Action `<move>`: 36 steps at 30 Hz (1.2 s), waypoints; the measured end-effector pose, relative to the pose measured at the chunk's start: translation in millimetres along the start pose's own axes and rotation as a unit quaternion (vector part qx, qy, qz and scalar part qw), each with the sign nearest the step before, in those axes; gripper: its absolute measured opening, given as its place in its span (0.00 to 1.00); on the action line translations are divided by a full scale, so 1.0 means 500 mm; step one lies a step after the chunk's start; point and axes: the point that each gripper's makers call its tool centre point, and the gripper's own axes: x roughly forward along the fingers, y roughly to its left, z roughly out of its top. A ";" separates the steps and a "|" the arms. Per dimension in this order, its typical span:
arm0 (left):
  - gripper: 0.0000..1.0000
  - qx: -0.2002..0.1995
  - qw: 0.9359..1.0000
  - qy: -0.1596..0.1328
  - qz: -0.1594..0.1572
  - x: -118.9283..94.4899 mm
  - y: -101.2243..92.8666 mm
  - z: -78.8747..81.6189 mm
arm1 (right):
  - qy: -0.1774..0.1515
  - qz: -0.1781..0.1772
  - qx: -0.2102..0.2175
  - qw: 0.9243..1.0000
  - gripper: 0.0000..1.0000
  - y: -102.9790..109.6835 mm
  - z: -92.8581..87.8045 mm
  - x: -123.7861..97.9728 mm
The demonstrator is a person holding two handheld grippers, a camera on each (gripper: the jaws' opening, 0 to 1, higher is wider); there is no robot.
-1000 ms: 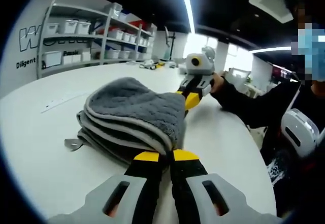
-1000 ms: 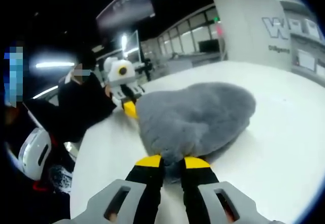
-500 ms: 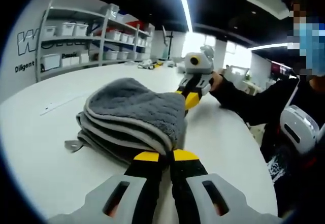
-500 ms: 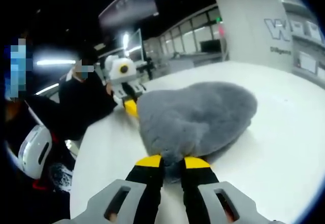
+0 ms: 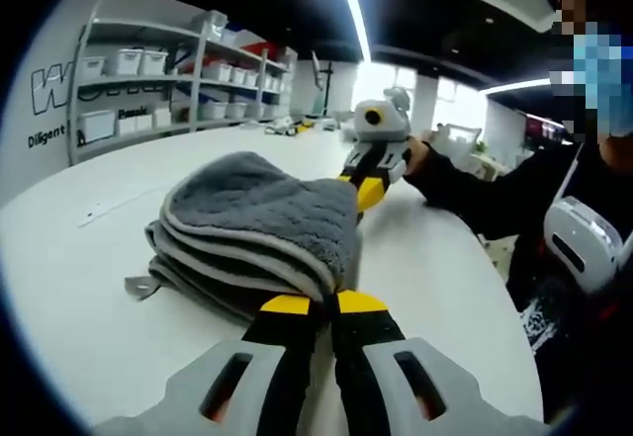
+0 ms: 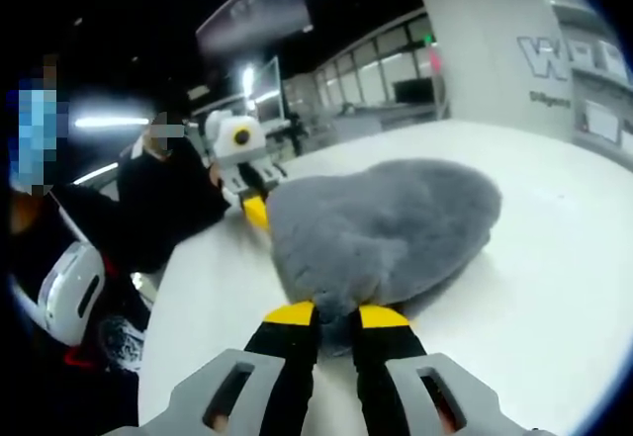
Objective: Open the folded towel by lifting each exposed corner and separating the folded layers until the towel lies flat within the target outline without major curled edges
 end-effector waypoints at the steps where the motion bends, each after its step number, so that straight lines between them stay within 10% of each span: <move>1: 0.04 0.001 1.000 0.000 -0.001 0.000 -0.002 0.000 | 0.000 0.000 0.000 1.000 0.10 0.001 0.000 0.000; 36: 0.05 0.008 1.000 0.006 -0.011 -0.004 -0.014 -0.003 | 0.008 0.014 0.006 1.000 0.10 0.014 -0.006 -0.002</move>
